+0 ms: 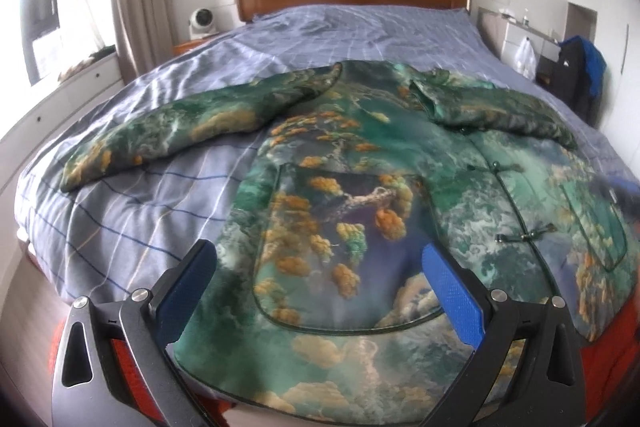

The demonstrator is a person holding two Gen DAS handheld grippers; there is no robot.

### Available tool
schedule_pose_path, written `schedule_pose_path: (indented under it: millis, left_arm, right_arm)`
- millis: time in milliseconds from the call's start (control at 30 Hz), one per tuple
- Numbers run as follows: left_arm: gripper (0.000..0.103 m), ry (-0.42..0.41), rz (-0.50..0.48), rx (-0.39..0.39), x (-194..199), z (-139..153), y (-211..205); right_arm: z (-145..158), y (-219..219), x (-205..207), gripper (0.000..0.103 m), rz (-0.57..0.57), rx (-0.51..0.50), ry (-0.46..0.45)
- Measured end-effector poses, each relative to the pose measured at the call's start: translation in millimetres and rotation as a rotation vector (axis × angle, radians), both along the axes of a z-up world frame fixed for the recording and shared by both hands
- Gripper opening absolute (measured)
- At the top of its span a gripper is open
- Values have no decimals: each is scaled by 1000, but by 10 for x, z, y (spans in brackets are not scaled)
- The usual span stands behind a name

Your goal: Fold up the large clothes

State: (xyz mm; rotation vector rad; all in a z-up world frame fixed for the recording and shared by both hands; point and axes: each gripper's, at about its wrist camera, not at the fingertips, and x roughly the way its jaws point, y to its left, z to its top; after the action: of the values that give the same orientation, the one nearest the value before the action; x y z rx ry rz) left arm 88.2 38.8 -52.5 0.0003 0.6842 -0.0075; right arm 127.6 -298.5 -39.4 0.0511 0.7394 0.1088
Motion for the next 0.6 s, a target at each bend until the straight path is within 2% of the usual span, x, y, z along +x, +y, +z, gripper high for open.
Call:
schedule_pose_path:
  millis: [67,233,333,467,600]
  left_arm:
    - [103,5,-5,10,5,-15,-40]
    - [103,30,-8,19,51,-66,-124]
    - [103,32,-19,28,38,-93,-171]
    - [103,21,-27,67,10,-105,-211]
    - [103,27,-20,59,22,-106,-202]
  right_arm:
    - [-53,92,-403,102,-40,-65,-62]
    - [-252,294,-959,102,-89,-173,-153]
    - [-293,332,-1019,102,-64,-207,-166]
    - [-218,256,-988,102,-119,-183,-245]
    - [-296,277,-989,102,-112,-203,-233]
